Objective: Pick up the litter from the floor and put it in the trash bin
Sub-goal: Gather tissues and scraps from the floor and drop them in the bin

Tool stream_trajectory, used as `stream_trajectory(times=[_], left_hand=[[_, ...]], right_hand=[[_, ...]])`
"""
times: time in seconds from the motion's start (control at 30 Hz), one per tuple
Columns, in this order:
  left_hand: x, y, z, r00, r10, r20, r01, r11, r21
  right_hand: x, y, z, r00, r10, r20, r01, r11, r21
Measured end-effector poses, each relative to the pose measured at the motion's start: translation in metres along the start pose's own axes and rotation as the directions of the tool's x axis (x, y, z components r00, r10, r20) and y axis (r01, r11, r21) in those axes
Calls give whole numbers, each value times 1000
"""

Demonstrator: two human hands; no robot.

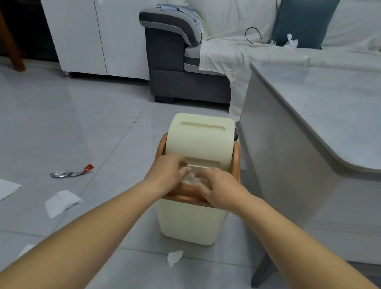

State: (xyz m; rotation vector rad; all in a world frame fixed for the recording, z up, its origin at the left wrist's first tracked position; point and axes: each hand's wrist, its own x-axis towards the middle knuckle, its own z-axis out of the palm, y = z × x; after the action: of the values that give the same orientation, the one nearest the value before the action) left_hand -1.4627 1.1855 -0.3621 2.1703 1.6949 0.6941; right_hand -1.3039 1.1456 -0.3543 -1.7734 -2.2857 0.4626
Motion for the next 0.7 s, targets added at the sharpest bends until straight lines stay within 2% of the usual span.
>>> stream_trajectory(times=[0.1,0.23,0.33,0.4,0.53,0.7], left_hand=[[-19,-1,-1,997,74,26,-75,996,45],[-50,-4,6,989,145,-13,-145,989,-2],[-70,-2,16,973,231,-17,-231,973,-28],[-80,4,22,966,259,-8,-259,965,-52],[-91,24,32,981,193,-1,-192,976,-100],[-112,59,46,982,161,95,-147,979,-144]], right_hand=[[-4,0,7,996,-8,88,21,989,-148],[-21,3,4,996,-74,-52,72,996,-47],[-47,20,-8,988,-131,-77,125,989,-77],[-67,38,-19,991,-122,-46,118,989,-91],[-117,78,-36,999,-32,34,36,993,-113],[-201,119,-36,975,14,222,10,994,-106]])
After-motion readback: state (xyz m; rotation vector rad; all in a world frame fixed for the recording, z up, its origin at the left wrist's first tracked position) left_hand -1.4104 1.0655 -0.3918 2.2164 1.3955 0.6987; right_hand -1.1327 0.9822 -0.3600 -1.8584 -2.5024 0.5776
